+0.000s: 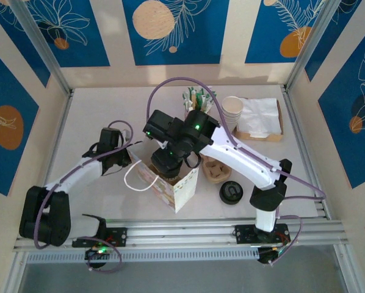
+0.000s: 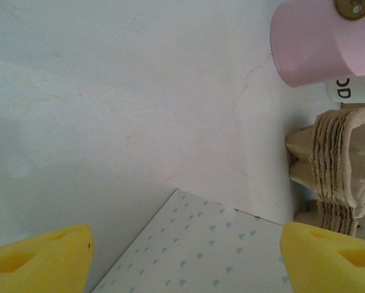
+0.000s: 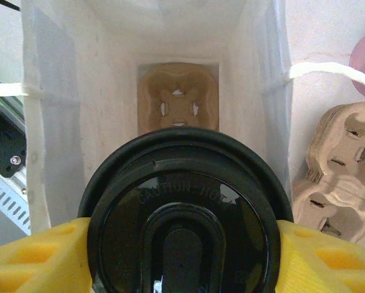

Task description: Pack the takeout coffee

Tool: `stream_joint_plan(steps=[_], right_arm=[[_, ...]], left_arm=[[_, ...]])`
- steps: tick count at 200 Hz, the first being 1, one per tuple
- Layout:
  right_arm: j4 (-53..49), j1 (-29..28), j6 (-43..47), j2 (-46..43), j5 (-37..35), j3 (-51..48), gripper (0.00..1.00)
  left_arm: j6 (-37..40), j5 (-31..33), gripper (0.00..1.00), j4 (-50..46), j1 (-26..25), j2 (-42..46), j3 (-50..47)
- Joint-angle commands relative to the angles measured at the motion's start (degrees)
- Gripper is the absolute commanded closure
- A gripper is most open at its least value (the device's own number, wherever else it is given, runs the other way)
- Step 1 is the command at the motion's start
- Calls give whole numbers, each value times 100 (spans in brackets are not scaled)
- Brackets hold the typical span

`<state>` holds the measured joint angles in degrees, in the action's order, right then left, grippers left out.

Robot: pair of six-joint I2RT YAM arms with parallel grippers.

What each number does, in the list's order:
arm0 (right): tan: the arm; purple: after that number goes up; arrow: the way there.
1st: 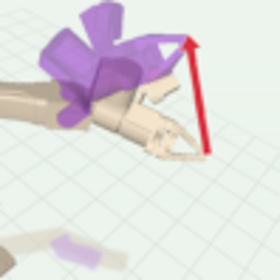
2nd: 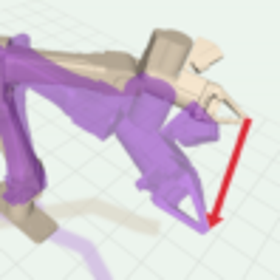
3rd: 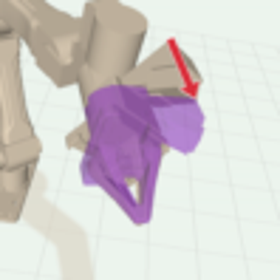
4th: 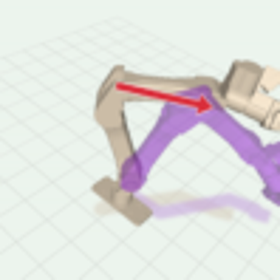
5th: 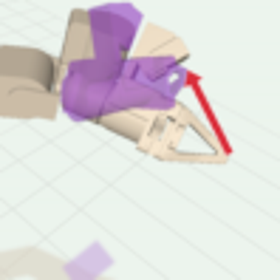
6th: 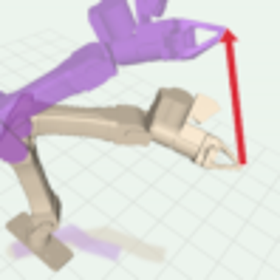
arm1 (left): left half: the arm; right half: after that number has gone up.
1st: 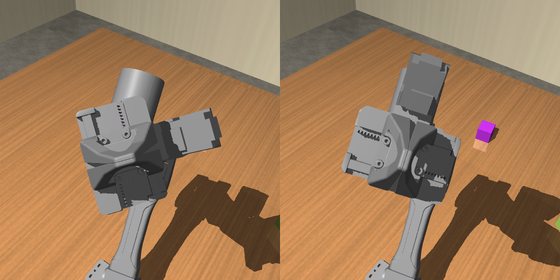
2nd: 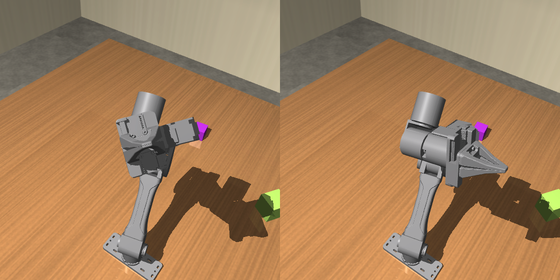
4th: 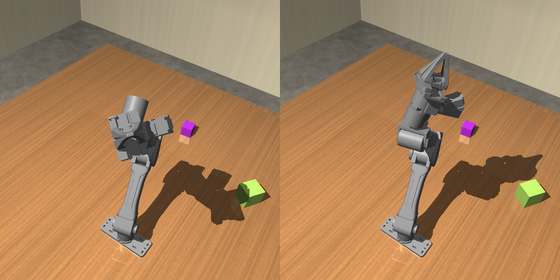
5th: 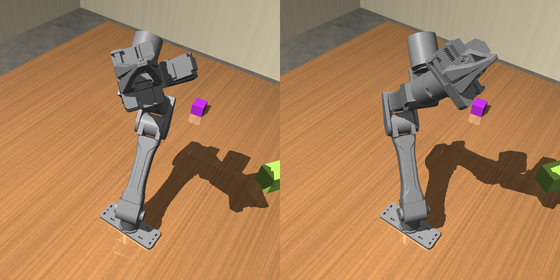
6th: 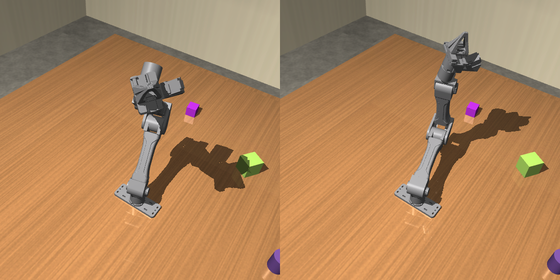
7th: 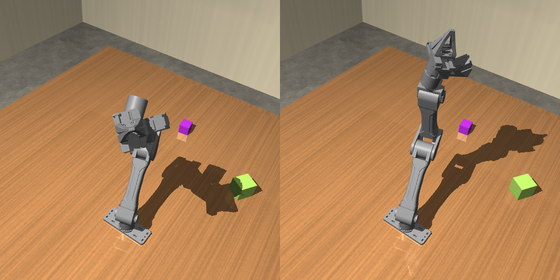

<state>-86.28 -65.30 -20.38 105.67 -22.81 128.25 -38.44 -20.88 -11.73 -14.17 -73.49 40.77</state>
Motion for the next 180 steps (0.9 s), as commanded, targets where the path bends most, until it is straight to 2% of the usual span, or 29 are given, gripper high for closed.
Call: stream_joint_plan(steps=[1,43,85,125,180], right_arm=[[-120,-44,-16,72,191,72,33],[-54,-87,-81,95,208,-129,34],[46,-88,-63,86,275,-300,35],[100,-88,-24,77,301,-495,35],[297,4,174,52,490,-722,35]], left_arm=[[452,617,17,-958,-24,332,400],[644,1101,13,-1782,197,791,650],[738,859,11,-2154,334,1317,827],[1178,1216,10,-2850,345,1602,1239],[1391,990,5,-3193,353,1739,1582]])
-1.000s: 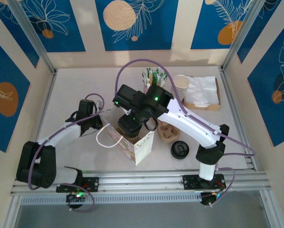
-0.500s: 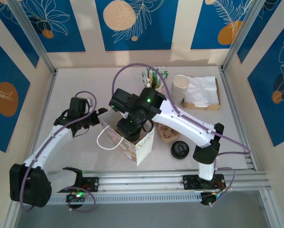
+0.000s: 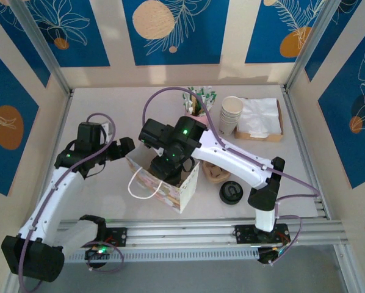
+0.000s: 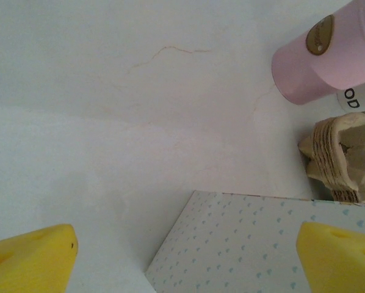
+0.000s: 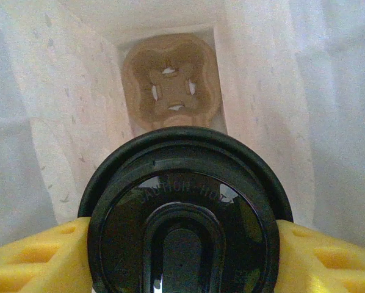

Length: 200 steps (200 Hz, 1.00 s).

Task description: Pack the takeout coffee

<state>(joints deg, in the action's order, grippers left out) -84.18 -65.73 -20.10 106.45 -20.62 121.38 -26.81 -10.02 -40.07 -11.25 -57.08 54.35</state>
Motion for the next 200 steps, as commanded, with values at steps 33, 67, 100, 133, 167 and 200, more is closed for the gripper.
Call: stream_joint_plan(steps=[33,67,100,133,167,200], right_arm=[[322,168,368,-135,469,-299,35],[546,238,609,-228,587,-626,35],[663,312,747,-264,699,-815,36],[737,336,857,-298,718,-988,36],[771,341,1049,-344,796,-1134,36],[807,347,1121,-379,660,-1252,36]], left_arm=[[207,-114,0,-600,109,117,469],[227,-152,0,-822,143,224,766],[305,-122,0,-1075,178,283,1030],[361,-428,0,-1160,179,422,1146],[416,-1204,0,-1125,176,544,1335],[533,-1553,0,-1245,178,581,1509]])
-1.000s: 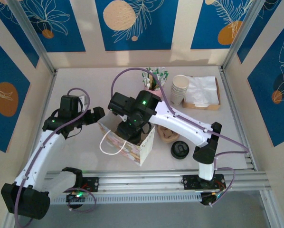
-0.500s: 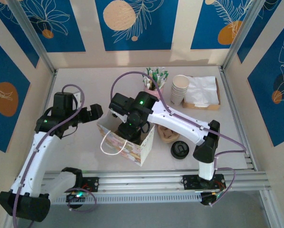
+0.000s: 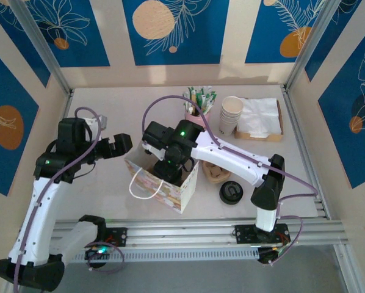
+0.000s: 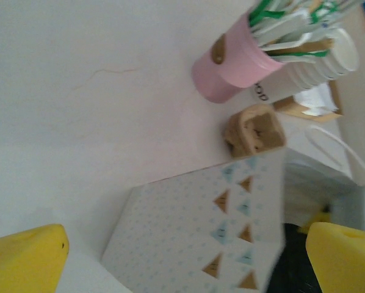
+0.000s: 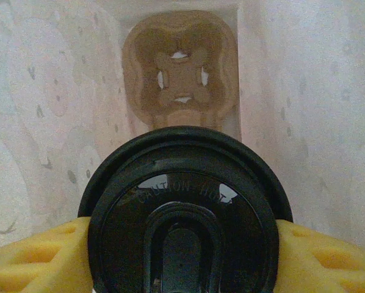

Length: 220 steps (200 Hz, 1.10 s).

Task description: Pack the takeout coffee

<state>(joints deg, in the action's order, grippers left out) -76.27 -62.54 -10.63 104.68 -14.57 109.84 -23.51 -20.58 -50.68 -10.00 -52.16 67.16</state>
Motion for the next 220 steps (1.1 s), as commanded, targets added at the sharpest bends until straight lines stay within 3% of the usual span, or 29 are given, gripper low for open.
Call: stream_joint_plan(steps=[1,132,220], right_arm=[[16,30,179,-198,53,-101,36],[14,-30,378,-339,-75,-403,37],[101,-75,360,-462,-74,-698,37]], left_arm=[[209,-503,0,-182,52,91,237],[839,-1067,2,-504,52,118,69],[878,-582,3,-640,51,61,-157]])
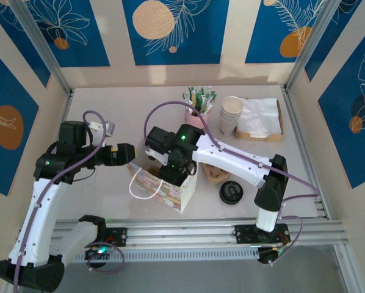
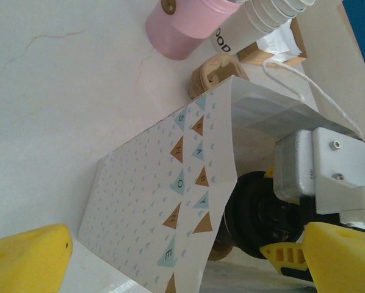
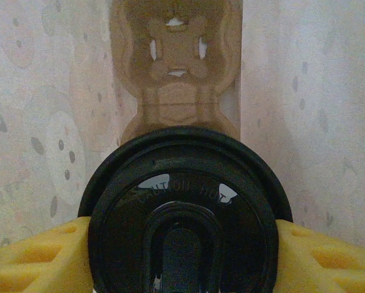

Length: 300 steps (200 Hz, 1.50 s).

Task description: Pack the takeout coffee

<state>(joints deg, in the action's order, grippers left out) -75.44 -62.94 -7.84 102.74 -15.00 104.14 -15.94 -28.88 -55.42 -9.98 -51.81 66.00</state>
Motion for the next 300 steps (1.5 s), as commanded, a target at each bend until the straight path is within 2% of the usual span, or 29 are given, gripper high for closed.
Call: stream_joint_plan(steps=[1,300], right_arm=[[24,-40,80,-270,-34,-133,37],[635,-159,-58,-368,-20,-932,38]], left_arm=[[124,259,3,-169,49,24,-38],[-23,318,6,-170,32,-17,-236]])
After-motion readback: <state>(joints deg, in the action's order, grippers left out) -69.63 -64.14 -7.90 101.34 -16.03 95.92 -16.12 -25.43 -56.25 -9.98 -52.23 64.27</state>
